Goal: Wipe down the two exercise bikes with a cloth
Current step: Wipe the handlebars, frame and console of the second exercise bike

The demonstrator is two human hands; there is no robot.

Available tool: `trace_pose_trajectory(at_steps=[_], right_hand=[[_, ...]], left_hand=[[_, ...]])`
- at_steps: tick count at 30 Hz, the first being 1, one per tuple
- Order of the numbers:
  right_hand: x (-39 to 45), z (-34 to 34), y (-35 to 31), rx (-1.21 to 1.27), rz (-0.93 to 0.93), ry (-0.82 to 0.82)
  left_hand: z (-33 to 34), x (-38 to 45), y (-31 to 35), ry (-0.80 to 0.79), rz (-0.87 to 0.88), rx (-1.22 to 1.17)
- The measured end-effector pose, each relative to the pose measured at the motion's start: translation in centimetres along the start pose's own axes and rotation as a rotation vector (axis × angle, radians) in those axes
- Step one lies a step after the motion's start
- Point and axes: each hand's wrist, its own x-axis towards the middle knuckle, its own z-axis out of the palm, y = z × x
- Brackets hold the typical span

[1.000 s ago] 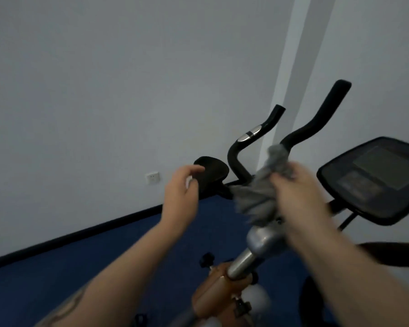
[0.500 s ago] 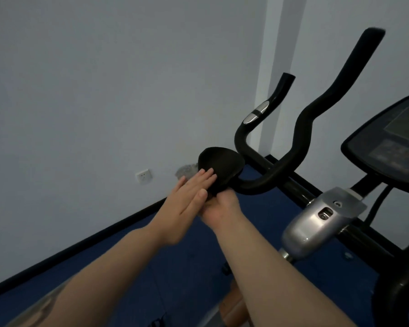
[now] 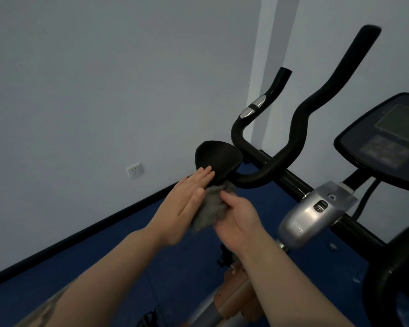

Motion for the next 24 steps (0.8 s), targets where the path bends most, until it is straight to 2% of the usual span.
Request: trace_pose_trajectory(at_steps=[2,6,10,13,17,20,22,24], right_hand=[[-0.8,-1.1,-0.2,-0.031,-0.022,-0.01],[1.2,2.3,-0.3,-0.017,0.047,0.07],[0.3,1.9,-0.6,-0.009,0.021,0.034],[-1.6,0.2,-0.4,-0.006,-0.013,0.013],[-4.1,-0.7,0.1,0.044,0.043,0.024],[-6.0,-1.5,0.8,-0.206,0.021,0.134],[-7.0,-2.8,2.0,-0.507,-0.072,0.212],[-8.6,-4.4,3.5,-0.84,-0.162,0.195]], left_hand=[[0.2,-0.1,0.0,0.012,-0.01,-0.022],[0.5,-0.1,0.5,0.041,-0.031,-0.055],[0.7,-0.2,0.6,0.059,-0.049,-0.049],[1.7,-1.3,1.3,0.088,-0.124,-0.163],[4.1,-5.1,2.5,0.198,-0.233,-0.314],[5.9,-9.0,3.1,0.369,-0.418,-0.295],[7.0,-11.5,3.4,0.459,-0.532,-0.269],[8.0,-13.9,3.6,0.486,-0.623,-0.227]])
